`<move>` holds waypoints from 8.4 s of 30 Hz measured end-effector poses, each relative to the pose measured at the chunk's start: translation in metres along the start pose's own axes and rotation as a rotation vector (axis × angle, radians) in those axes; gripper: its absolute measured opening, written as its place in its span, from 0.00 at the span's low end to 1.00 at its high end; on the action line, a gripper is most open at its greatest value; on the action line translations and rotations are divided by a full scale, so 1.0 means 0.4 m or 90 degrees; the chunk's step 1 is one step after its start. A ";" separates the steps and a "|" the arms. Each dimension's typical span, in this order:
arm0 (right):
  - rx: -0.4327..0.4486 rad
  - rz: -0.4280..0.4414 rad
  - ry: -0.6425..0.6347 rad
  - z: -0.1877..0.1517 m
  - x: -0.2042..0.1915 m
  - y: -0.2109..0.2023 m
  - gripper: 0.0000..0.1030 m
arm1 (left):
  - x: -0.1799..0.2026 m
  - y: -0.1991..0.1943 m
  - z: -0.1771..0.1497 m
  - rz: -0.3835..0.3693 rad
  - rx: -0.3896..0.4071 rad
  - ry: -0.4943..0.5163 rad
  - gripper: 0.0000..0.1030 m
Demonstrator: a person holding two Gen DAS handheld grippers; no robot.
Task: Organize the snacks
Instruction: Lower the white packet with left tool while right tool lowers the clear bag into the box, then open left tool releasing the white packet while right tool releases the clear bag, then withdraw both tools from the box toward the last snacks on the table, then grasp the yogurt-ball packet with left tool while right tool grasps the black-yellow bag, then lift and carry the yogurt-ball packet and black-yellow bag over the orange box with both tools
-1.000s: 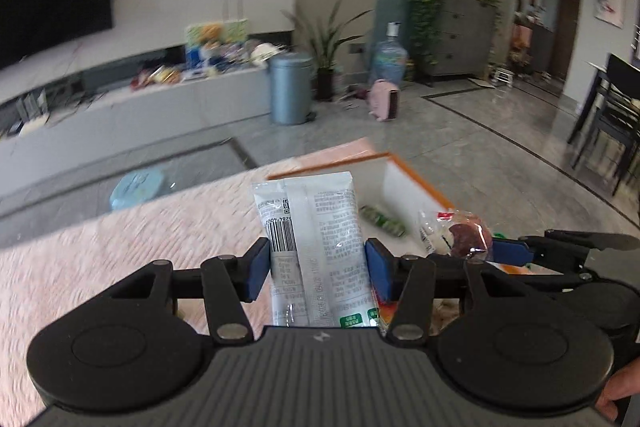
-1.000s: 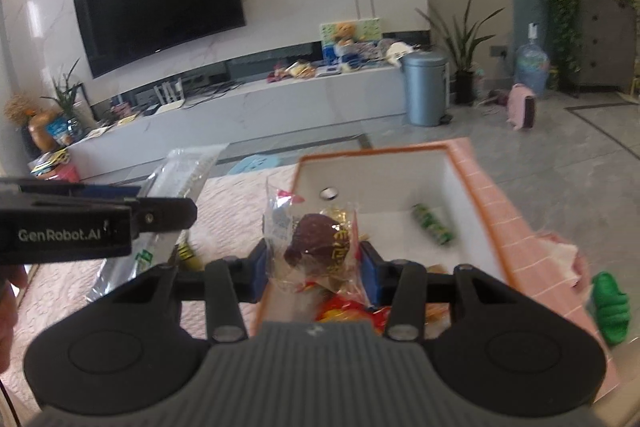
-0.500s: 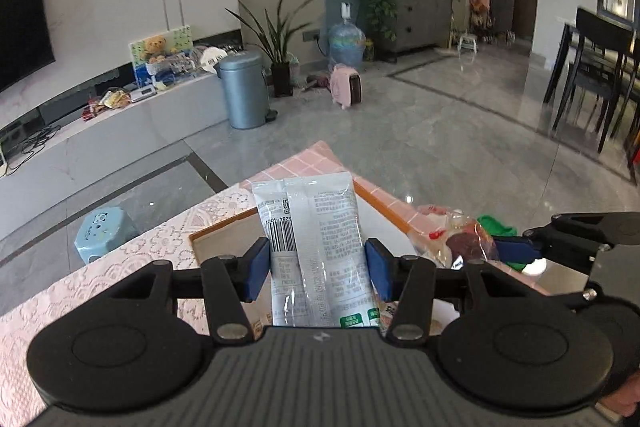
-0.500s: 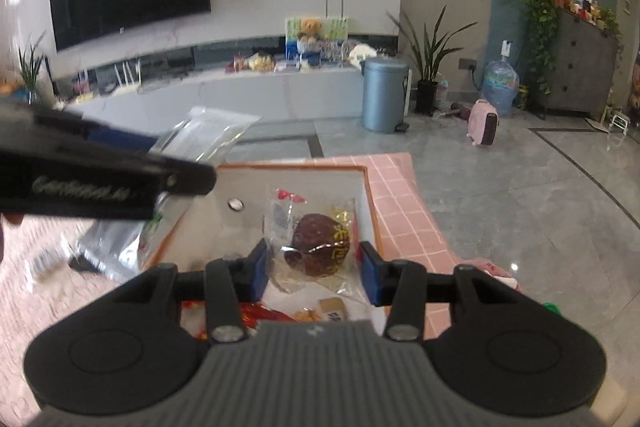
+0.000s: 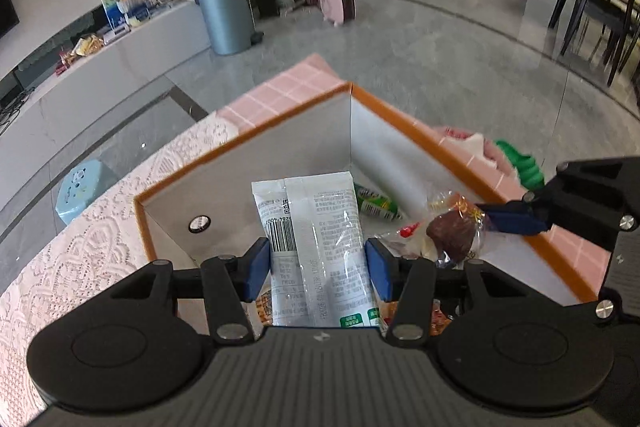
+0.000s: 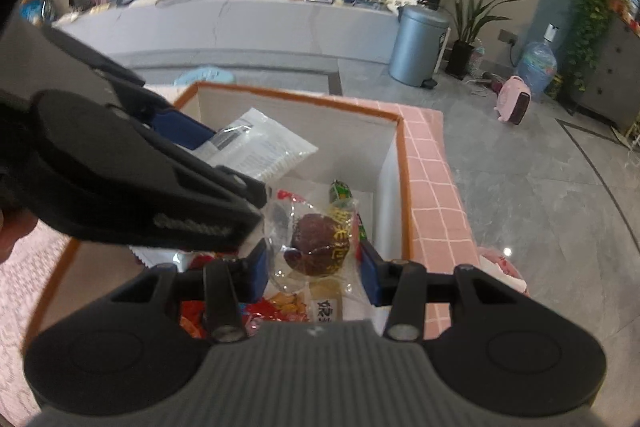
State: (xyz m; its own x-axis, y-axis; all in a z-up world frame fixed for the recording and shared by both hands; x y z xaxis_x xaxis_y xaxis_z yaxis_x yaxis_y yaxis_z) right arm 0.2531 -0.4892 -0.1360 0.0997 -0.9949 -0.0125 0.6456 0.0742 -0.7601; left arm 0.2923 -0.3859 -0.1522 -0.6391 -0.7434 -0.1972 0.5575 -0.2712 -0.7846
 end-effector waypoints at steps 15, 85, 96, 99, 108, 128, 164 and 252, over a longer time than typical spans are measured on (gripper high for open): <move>-0.093 0.014 -0.022 0.003 0.006 0.127 0.43 | 0.002 0.066 -0.033 0.009 -0.061 0.021 0.59; 0.230 0.104 0.081 -0.037 -0.621 -0.203 0.97 | -0.530 -0.540 -0.544 0.200 0.153 -0.398 0.91; 0.191 0.163 0.010 0.020 -0.723 -0.050 0.91 | -0.613 -0.425 -0.610 0.179 0.080 -0.418 0.84; 0.169 0.172 -0.005 0.034 -0.731 0.008 0.87 | -0.640 -0.385 -0.610 0.173 0.061 -0.408 0.84; 0.117 0.188 -0.005 0.089 -0.730 0.189 0.87 | -0.712 -0.227 -0.595 0.128 0.007 -0.314 0.88; 0.053 0.265 0.019 0.139 -0.796 0.474 0.87 | -0.756 -0.052 -0.644 0.095 0.009 -0.250 0.88; 0.093 0.269 0.026 0.138 -0.786 0.417 0.37 | -0.766 -0.105 -0.636 0.133 0.041 -0.270 0.67; -0.001 0.029 -0.003 0.084 0.051 0.161 0.35 | -0.077 0.079 0.052 -0.061 0.026 0.034 0.67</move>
State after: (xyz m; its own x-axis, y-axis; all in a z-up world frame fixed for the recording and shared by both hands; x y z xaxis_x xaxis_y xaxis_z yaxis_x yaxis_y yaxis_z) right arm 0.3221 -0.5025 -0.1634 0.1324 -0.9902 -0.0440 0.6392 0.1192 -0.7597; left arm 0.3407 -0.3845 -0.1588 -0.7176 -0.6790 -0.1546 0.5129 -0.3651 -0.7769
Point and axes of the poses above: each gripper's, at about its wrist camera, not at the fingertips, and y roughly the way its jaws point, x to its right, z to its top, the point moved 8 cm from there along y, roughly the way its jaws point, and after that the axes turned 8 degrees about z, right-handed, at the moved point
